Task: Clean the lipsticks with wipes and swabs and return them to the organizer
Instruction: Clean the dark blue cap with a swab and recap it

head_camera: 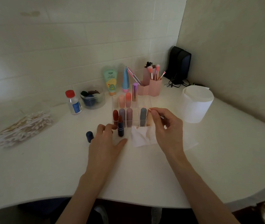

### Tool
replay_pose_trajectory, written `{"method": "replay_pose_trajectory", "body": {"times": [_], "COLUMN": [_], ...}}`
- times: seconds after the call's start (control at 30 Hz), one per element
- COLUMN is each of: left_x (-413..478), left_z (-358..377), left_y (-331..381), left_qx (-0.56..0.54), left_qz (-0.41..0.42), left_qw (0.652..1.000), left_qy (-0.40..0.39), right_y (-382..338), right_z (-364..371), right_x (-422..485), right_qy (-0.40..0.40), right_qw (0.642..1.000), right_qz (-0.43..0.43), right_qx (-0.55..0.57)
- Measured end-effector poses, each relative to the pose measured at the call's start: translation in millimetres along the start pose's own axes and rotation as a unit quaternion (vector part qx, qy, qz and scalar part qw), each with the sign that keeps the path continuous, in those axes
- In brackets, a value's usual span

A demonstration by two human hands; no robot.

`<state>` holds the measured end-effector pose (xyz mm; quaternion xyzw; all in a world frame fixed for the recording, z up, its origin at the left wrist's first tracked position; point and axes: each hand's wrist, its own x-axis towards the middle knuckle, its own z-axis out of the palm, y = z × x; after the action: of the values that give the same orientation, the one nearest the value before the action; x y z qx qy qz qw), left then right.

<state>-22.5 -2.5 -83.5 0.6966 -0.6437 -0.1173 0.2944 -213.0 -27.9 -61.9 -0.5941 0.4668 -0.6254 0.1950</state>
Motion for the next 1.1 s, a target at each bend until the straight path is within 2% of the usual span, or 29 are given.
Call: {"method": "replay_pose_trajectory", "body": {"times": [0.17,0.23,0.3,0.37,0.47,0.53,0.6,0.67,0.73,0.8,0.87,0.97,1.1], "left_x": [-12.4,-12.9,-8.3,-5.3,-6.2,-5.4,-1.3,-0.2,-4.1,-7.4,-7.5,-5.3,-4.0], "left_z": [-27.0,-37.4,-43.6,-45.1,-40.4,-39.3,-43.4,-50.4,-54.9,-53.4,-49.5,-45.5,-44.4], "left_y": [-4.8,-16.8,-34.7,-49.2,-56.9,-54.0,-47.8,-39.3,-33.3,-29.7,-28.5,-29.8,-32.9], "left_qx": [-0.033,-0.014,0.026,0.061,0.054,-0.008,-0.176,-0.359,-0.465,-0.509,-0.528,-0.535,-0.535], "left_qz": [0.053,0.041,-0.001,-0.034,-0.031,-0.028,-0.036,-0.030,-0.008,0.007,0.015,0.023,0.030], "left_qw": [0.990,0.985,0.987,0.991,0.994,0.995,0.980,0.932,0.885,0.859,0.847,0.841,0.841], "left_qy": [0.129,0.168,0.158,0.112,0.093,0.101,0.081,0.030,-0.021,-0.048,-0.058,-0.073,-0.078], "right_y": [-4.9,-5.9,-6.4,-6.9,-9.7,-12.6,-15.3,-16.3,-15.7,-14.5,-13.2,-11.5,-6.4], "right_z": [-1.2,-0.9,-0.7,-1.2,-1.0,-0.6,0.2,2.4,5.6,7.8,9.1,10.7,13.7], "right_x": [-1.7,-2.4,-2.9,-3.3,-4.1,-5.0,-6.5,-9.1,-13.1,-16.5,-17.8,-18.9,-20.9], "right_qy": [0.039,0.038,0.034,0.030,0.022,0.008,-0.013,-0.034,-0.051,-0.074,-0.099,-0.117,-0.141], "right_qw": [0.999,0.999,0.999,0.999,0.999,0.999,0.999,0.998,0.995,0.990,0.983,0.968,0.955], "right_qz": [-0.017,-0.020,-0.020,-0.021,-0.029,-0.035,-0.045,-0.057,-0.085,-0.118,-0.150,-0.208,-0.240], "right_qx": [-0.021,-0.022,-0.021,-0.022,-0.019,-0.014,-0.011,-0.012,-0.012,-0.014,-0.028,-0.080,-0.106]}}
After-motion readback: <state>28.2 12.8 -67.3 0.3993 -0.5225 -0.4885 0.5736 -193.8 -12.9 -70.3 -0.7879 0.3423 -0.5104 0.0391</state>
